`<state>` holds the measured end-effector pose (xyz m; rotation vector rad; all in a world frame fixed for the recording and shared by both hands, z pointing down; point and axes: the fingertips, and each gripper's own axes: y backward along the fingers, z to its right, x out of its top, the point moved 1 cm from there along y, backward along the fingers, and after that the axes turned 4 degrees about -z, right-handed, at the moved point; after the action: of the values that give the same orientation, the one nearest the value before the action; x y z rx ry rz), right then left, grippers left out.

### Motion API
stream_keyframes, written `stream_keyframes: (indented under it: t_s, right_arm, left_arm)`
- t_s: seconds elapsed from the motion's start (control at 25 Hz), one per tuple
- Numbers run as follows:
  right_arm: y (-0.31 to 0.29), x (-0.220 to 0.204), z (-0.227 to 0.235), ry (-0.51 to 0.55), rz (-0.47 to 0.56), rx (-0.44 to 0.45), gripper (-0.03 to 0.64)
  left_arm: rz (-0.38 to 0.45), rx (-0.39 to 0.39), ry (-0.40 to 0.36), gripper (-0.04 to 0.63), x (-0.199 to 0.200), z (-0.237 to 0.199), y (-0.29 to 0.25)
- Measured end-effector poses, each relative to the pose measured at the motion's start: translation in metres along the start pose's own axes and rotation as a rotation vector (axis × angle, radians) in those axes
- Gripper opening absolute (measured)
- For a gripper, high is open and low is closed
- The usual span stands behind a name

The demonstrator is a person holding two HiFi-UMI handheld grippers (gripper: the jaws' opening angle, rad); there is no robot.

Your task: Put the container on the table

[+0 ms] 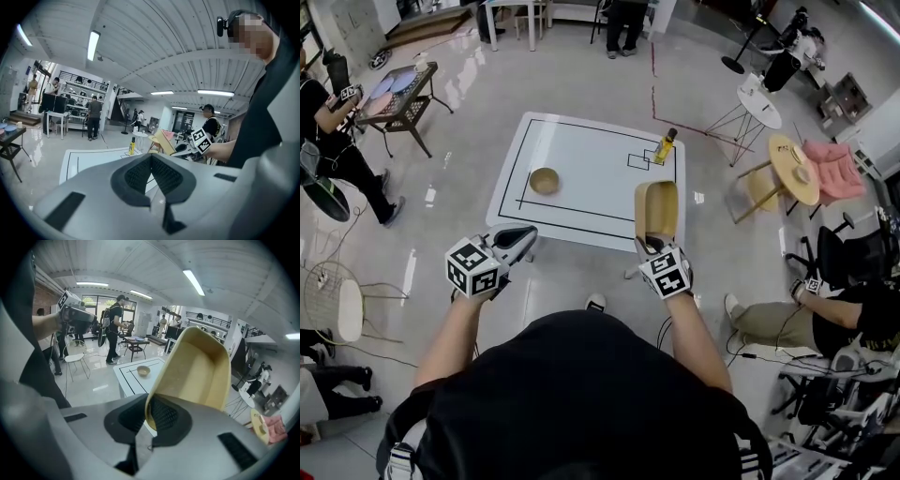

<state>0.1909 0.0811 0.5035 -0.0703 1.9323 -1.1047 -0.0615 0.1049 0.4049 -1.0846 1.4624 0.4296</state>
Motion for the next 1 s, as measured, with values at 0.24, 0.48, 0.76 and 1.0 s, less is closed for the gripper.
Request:
stream_keyframes:
  t_s: [0.24, 0.48, 0.76, 1.0]
  right_arm:
    - [-0.006, -0.008, 0.011, -0.013, -0.016, 0.014, 0.017]
    - [-0.016, -0.008, 0.033, -0.014, -0.004, 0.01, 0.017]
    - [-0.037, -0.003, 0.059, -0.012, 0.004, 0.029, 0.017]
    - [-0.052, 0.003, 0.079, -0.013, 0.001, 0.058, 0.017]
  left_arm:
    - [-0.003, -0.004, -0.006, 0.006, 0.004, -0.002, -0.019]
    - [-0.01, 0.001, -0.002, 0.006, 0.01, -0.011, -0.035]
    - [-0.023, 0.006, -0.005, 0.006, 0.017, -0.028, -0.063]
    - [-0.042, 0.006, 0.0, 0.006, 0.024, -0.04, -0.089]
